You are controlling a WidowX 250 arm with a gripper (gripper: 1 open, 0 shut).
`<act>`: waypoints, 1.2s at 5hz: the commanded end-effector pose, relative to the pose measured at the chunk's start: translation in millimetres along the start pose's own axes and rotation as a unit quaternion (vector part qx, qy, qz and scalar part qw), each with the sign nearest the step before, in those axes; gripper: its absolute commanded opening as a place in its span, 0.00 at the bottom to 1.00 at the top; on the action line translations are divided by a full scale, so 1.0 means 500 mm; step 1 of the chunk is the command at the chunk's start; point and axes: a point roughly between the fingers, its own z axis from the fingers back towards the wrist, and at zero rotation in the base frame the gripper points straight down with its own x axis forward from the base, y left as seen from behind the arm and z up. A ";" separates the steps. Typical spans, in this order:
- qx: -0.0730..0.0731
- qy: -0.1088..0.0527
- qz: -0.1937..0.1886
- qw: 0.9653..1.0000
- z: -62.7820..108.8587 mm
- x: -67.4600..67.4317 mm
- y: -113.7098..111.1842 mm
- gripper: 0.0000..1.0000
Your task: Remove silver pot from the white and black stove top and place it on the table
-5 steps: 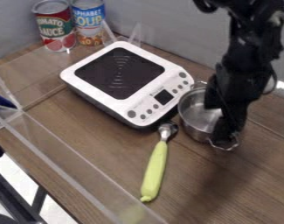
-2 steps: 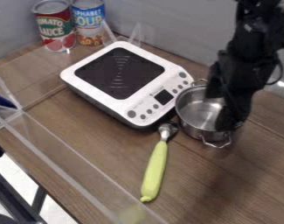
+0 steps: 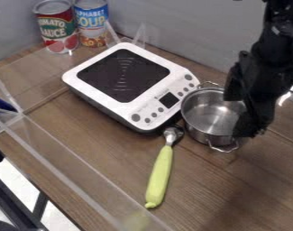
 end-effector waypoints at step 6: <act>0.058 -0.060 -0.103 0.991 0.042 0.028 0.022 1.00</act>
